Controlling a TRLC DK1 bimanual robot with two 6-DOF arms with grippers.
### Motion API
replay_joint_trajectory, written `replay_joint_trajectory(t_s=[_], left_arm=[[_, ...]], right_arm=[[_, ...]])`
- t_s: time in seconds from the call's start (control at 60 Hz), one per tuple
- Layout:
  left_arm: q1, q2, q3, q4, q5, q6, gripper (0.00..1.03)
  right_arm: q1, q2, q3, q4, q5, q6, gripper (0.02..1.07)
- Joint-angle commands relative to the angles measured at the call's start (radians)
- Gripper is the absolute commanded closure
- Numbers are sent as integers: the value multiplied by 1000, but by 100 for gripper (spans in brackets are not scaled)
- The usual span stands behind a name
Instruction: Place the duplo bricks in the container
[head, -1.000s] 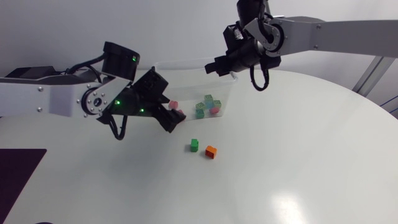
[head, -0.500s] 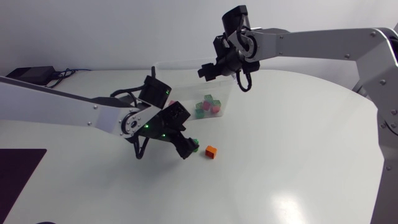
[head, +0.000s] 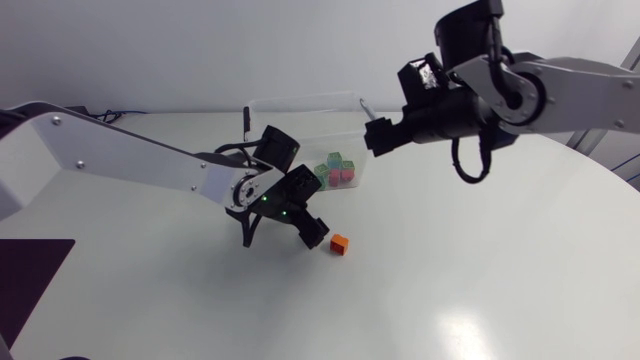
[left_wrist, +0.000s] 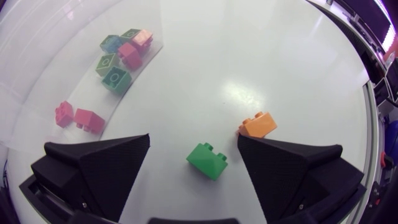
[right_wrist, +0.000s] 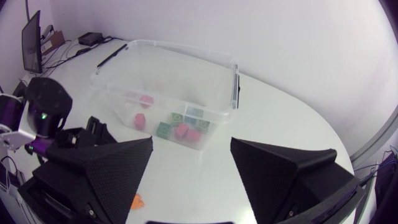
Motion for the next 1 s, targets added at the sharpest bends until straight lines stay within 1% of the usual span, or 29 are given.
replay_joint_trajectory(t_s=[0.0,0.05,0.117,0.217,0.483,0.633,0.75,0.883,0.983], left_arm=[[-5,34,42,-23,-30,-27,5],[-5,34,47,-29,-42,-37,5],[-5,37,52,-35,-79,-50,6],[-8,49,87,-100,-119,-92,6],[-22,126,315,-417,-117,-241,6],[-24,174,387,-520,-114,-278,6],[-31,189,403,-555,-114,-290,7],[-39,198,398,-571,-114,-293,8],[-40,204,407,-571,-114,-296,15]], right_arm=[[-4,-65,-111,11,-10,-19,15],[-3,-97,-159,23,-11,-19,15],[-1,-128,-209,38,-11,-19,15],[0,-160,-261,44,-14,-19,15],[11,-195,-326,46,-21,-16,15],[16,-210,-346,44,-21,-17,15],[28,-209,-355,38,-22,-24,15],[49,-187,-367,35,-21,-42,15],[62,-166,-387,48,-22,-73,15]])
